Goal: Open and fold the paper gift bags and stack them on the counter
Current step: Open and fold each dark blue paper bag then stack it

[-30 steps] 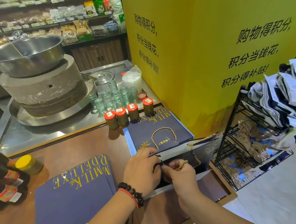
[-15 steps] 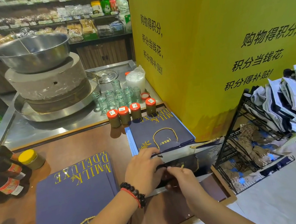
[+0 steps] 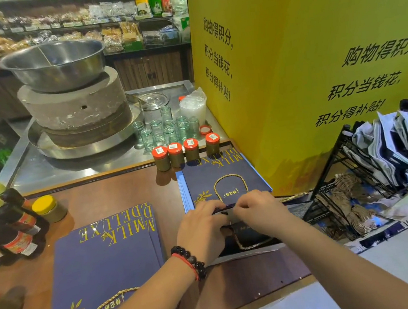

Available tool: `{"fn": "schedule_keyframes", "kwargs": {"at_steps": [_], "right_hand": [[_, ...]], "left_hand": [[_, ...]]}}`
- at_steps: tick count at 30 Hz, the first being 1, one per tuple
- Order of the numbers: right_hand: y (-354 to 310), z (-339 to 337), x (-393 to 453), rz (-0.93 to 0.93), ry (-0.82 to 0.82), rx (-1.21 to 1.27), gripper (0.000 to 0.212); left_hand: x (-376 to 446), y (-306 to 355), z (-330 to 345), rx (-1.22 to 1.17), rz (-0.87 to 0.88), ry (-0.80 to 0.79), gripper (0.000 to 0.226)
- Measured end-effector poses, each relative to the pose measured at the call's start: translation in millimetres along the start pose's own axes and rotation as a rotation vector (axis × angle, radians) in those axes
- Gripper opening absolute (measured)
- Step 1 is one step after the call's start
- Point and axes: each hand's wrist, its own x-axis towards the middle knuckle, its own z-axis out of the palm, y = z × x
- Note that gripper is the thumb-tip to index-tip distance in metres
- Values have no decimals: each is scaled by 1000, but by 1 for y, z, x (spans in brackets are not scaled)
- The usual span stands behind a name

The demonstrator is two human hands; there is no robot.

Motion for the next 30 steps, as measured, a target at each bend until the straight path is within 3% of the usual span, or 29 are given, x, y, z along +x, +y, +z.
{"fn": "schedule_keyframes", "kwargs": {"at_steps": [3, 7, 10, 17, 19, 21, 23, 25, 30], "right_hand": [[3, 1, 7, 58, -255, -26, 26], [-2, -8, 9, 9, -412, 68, 15], [0, -4, 9, 11, -434, 125, 12], [3, 11, 8, 126, -281, 217, 19], [-3, 5, 10, 341, -228, 504, 24], [-4, -1, 9, 418, -131, 844, 28], [-2, -4, 6, 322, -45, 949, 26], [5, -6, 0, 187, 87, 904, 23], [14, -6, -11, 125, 352, 780, 14]], "left_hand": [[-2, 1, 0, -12, -1, 25, 25], [-6, 0, 3, -34, -24, 46, 7], [-9, 2, 2, -57, -41, 62, 4], [-8, 3, 0, -55, -37, 112, 7], [-8, 2, 0, -37, -38, 80, 13], [-7, 2, 0, -28, -41, 62, 12], [-5, 1, 1, -37, -50, 56, 16], [-4, -2, 2, -53, -53, 47, 17], [-3, -5, -4, -109, -68, 80, 13]]}}
